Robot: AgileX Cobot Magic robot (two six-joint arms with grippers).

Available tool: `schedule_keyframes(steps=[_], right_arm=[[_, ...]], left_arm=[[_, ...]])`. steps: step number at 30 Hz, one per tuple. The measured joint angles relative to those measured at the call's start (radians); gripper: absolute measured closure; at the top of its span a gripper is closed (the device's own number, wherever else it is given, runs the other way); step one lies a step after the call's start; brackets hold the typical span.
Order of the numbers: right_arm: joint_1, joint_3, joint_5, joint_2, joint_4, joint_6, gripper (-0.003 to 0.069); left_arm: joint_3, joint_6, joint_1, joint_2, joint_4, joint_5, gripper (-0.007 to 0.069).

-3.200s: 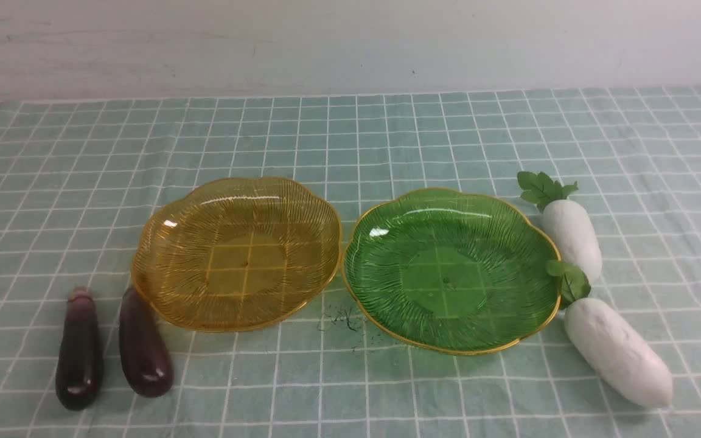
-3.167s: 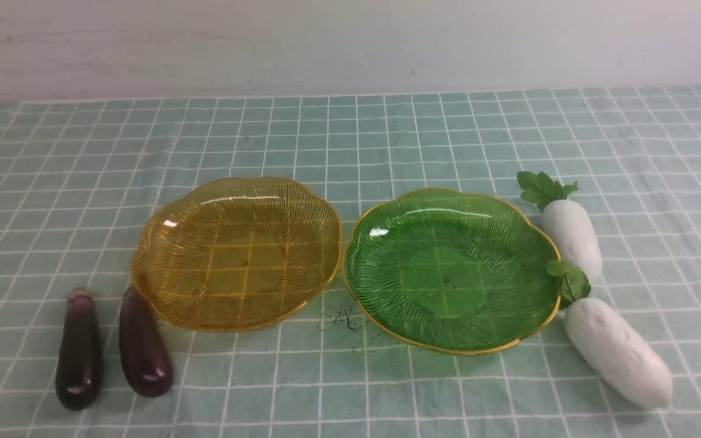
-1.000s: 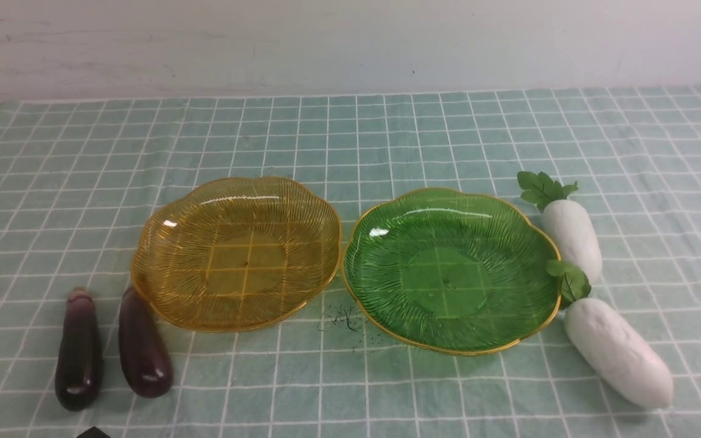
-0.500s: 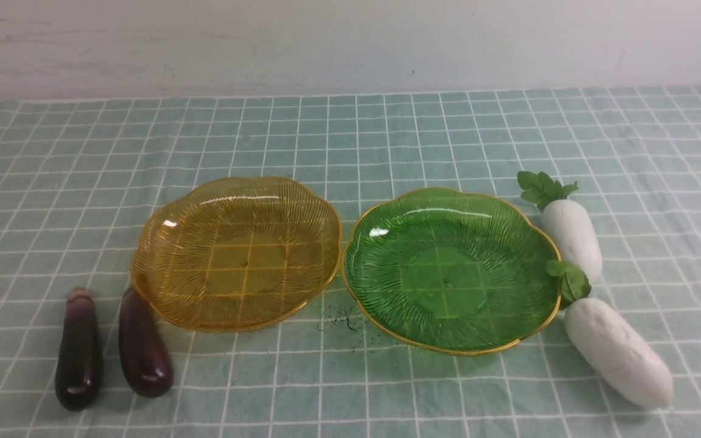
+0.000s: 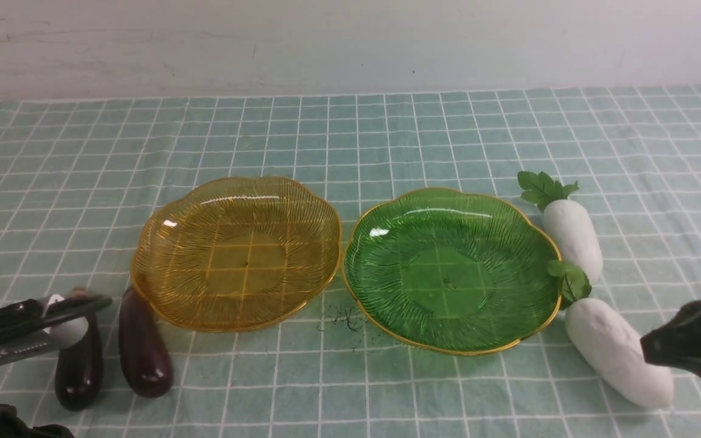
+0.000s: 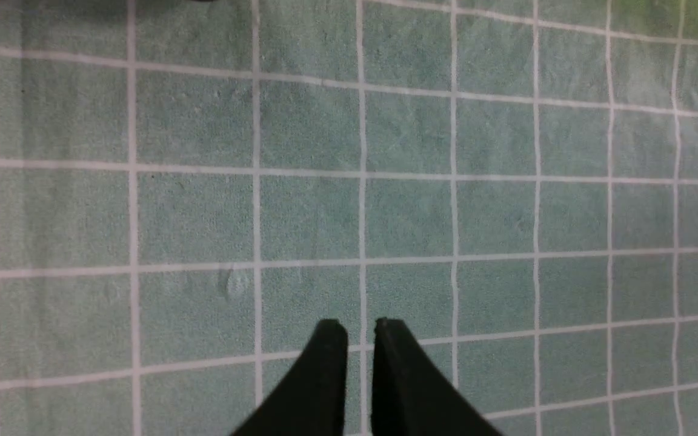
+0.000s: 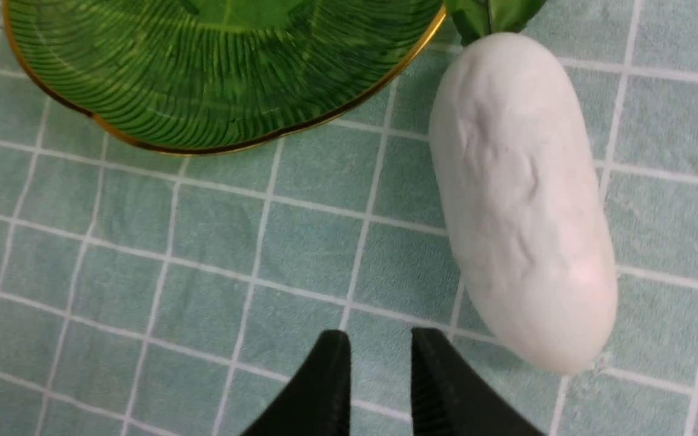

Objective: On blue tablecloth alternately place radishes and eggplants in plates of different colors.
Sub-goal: 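Place the white radish on the plate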

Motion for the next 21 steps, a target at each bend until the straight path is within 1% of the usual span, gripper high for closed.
schedule_keyframes(steps=[5, 6, 10, 11, 14, 18, 21], right_arm=[[0.000, -0.063, -0.017, 0.117, -0.039, -0.039, 0.0275], [0.000, -0.072, -0.030, 0.142, -0.052, -0.042, 0.0228], [0.000, -0.080, -0.086, 0.219, -0.102, -0.046, 0.0100], [0.000, -0.080, -0.095, 0.237, -0.107, -0.046, 0.0079], [0.000, -0.082, -0.116, 0.300, -0.118, -0.046, 0.0039], [0.000, -0.084, -0.127, 0.356, -0.120, -0.047, 0.0039], [0.000, -0.084, -0.128, 0.387, -0.120, -0.048, 0.0057]], left_arm=[[0.000, 0.011, 0.000, 0.001, 0.001, 0.000, 0.0492], [0.000, 0.011, 0.000, 0.001, 0.001, 0.001, 0.0477], [0.000, 0.012, 0.000, 0.001, 0.001, 0.001, 0.0415], [0.000, 0.012, 0.000, 0.001, 0.001, 0.001, 0.0398], [0.000, 0.012, 0.000, 0.001, 0.001, 0.001, 0.0363], [0.000, 0.012, 0.000, 0.001, 0.001, 0.001, 0.0356], [0.000, 0.012, 0.000, 0.001, 0.001, 0.001, 0.0356]])
